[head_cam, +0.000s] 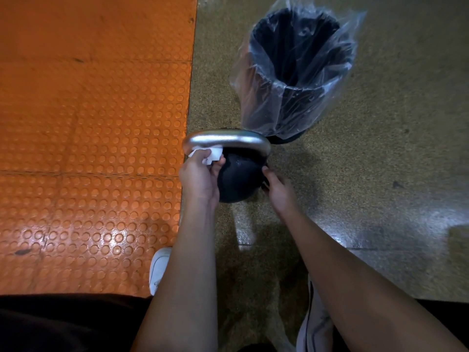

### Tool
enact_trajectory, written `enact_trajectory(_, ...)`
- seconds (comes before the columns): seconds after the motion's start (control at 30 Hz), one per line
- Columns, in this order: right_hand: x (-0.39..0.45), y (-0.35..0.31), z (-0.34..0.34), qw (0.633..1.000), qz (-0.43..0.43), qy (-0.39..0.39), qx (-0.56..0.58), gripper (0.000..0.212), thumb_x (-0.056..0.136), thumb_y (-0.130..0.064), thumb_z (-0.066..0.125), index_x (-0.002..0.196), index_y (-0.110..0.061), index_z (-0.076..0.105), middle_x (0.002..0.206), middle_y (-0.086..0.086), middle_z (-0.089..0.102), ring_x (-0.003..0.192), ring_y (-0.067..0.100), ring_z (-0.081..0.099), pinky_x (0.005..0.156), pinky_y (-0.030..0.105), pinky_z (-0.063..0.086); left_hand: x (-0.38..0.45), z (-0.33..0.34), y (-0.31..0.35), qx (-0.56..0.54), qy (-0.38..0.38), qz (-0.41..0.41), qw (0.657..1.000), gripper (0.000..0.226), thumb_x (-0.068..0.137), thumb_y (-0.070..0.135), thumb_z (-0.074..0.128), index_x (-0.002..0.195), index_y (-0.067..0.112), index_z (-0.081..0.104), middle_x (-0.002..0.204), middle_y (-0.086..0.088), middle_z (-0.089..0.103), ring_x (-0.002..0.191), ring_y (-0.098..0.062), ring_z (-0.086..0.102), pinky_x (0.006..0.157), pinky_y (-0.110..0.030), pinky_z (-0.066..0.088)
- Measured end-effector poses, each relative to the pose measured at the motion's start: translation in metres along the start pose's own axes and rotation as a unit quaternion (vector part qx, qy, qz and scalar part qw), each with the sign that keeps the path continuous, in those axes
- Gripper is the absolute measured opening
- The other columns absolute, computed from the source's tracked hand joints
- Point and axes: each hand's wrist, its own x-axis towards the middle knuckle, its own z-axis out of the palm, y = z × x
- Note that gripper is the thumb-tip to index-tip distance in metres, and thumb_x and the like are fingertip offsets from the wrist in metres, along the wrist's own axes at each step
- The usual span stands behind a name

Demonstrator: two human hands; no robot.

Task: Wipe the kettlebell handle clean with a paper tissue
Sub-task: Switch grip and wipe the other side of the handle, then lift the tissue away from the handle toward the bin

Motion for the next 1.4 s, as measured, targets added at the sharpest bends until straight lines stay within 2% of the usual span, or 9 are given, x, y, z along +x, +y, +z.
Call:
enact_trajectory(0.2, -0.001, 0.001, 0.004, 1.0, 0.014, 0.002, 0.005, 0.055, 0.079, -0.075, 0.064, 0.123, -0.042, 0.071, 0.137, -0.001, 0.069, 0.13, 0.025, 0.06, 0.116, 0.053, 0.043, -0.008, -0.001, 0.0, 0.031, 0.035, 0.018, 0.999, 0.015, 0.087, -0.002, 0.05, 0.076, 0.004, 0.058, 0.063, -0.008, 0.053, 0.04, -0.012, 0.051, 0.039, -0.02, 0.042)
enact_trajectory(0.37, 0.001, 0.001, 0.003, 1.0, 0.01, 0.007, 0.011, 0.083, 0.07, -0.078, 0.063, 0.135, -0.028, 0.068, 0.136, 0.001, 0.069, 0.128, 0.026, 0.061, 0.116, 0.054, 0.044, -0.007, 0.007, -0.004, 0.005, 0.008, -0.005, 1.0, 0.015, 0.087, -0.004, 0.05, 0.077, 0.004, 0.056, 0.067, -0.008, 0.053, 0.044, -0.013, 0.053, 0.044, -0.02, 0.045)
enact_trajectory(0.5, -0.001, 0.0, 0.005, 1.0, 0.014, 0.002, 0.019, 0.069, 0.07, -0.078, 0.064, 0.123, -0.035, 0.072, 0.134, 0.001, 0.069, 0.127, 0.026, 0.062, 0.115, 0.054, 0.044, -0.01, 0.001, 0.001, 0.079, -0.017, -0.007, 0.997, 0.017, 0.087, -0.002, 0.047, 0.076, 0.006, 0.056, 0.057, -0.003, 0.055, 0.039, -0.011, 0.048, 0.038, -0.018, 0.038)
enact_trajectory(0.63, 0.002, 0.003, 0.004, 1.0, 0.008, 0.01, 0.012, 0.082, 0.07, -0.081, 0.062, 0.134, -0.029, 0.069, 0.137, 0.001, 0.068, 0.128, 0.026, 0.061, 0.115, 0.055, 0.044, 0.0, 0.002, 0.003, -0.021, -0.016, -0.029, 0.999, 0.011, 0.087, -0.005, 0.05, 0.089, 0.003, 0.058, 0.081, -0.01, 0.059, 0.061, -0.015, 0.059, 0.049, -0.019, 0.049)
enact_trajectory(0.83, 0.001, 0.001, 0.002, 1.0, -0.003, 0.001, 0.024, 0.083, 0.073, -0.075, 0.064, 0.139, -0.025, 0.066, 0.136, 0.0, 0.069, 0.129, 0.023, 0.061, 0.117, 0.052, 0.043, -0.011, 0.003, 0.005, 0.062, -0.065, -0.071, 0.993, 0.016, 0.091, 0.001, 0.046, 0.084, 0.007, 0.059, 0.064, -0.003, 0.058, 0.045, -0.007, 0.052, 0.043, -0.014, 0.045)
enact_trajectory(0.97, 0.002, -0.001, 0.003, 1.0, 0.007, -0.01, 0.002, 0.056, 0.074, -0.078, 0.063, 0.122, -0.049, 0.071, 0.135, -0.002, 0.07, 0.13, 0.026, 0.061, 0.116, 0.056, 0.043, -0.006, 0.001, 0.018, 0.078, -0.088, -0.065, 0.991, 0.016, 0.093, -0.001, 0.044, 0.091, 0.002, 0.06, 0.063, -0.004, 0.061, 0.048, -0.008, 0.054, 0.044, -0.015, 0.046)
enact_trajectory(1.13, 0.01, -0.006, -0.002, 1.0, 0.002, 0.016, -0.023, 0.048, 0.09, -0.047, 0.064, 0.133, -0.027, 0.069, 0.128, -0.001, 0.073, 0.123, 0.026, 0.064, 0.113, 0.055, 0.047, -0.013, -0.007, 0.031, 0.145, -0.101, -0.021, 0.984, 0.018, 0.093, 0.005, 0.041, 0.088, 0.005, 0.058, 0.051, 0.001, 0.053, 0.039, -0.007, 0.046, 0.037, -0.016, 0.035)
enact_trajectory(1.23, 0.013, -0.03, -0.007, 0.999, -0.022, 0.038, -0.024, 0.022, 0.101, -0.024, 0.059, 0.116, -0.026, 0.075, 0.115, -0.004, 0.076, 0.114, 0.023, 0.068, 0.107, 0.051, 0.052, -0.017, 0.012, 0.045, 0.137, -0.135, 0.027, 0.981, 0.018, 0.091, 0.005, 0.041, 0.083, 0.006, 0.057, 0.058, -0.005, 0.054, 0.037, -0.01, 0.045, 0.035, -0.018, 0.033)
enact_trajectory(1.4, 0.016, -0.092, -0.018, 0.994, -0.091, 0.063, -0.001, 0.027, 0.101, -0.02, 0.063, 0.126, -0.02, 0.071, 0.116, 0.002, 0.076, 0.107, 0.023, 0.073, 0.096, 0.05, 0.06, -0.014, 0.039, 0.075, 0.215, -0.229, 0.056, 0.948, 0.016, 0.09, 0.014, 0.049, 0.09, 0.003, 0.06, 0.075, -0.013, 0.059, 0.051, -0.023, 0.058, 0.041, -0.024, 0.045)
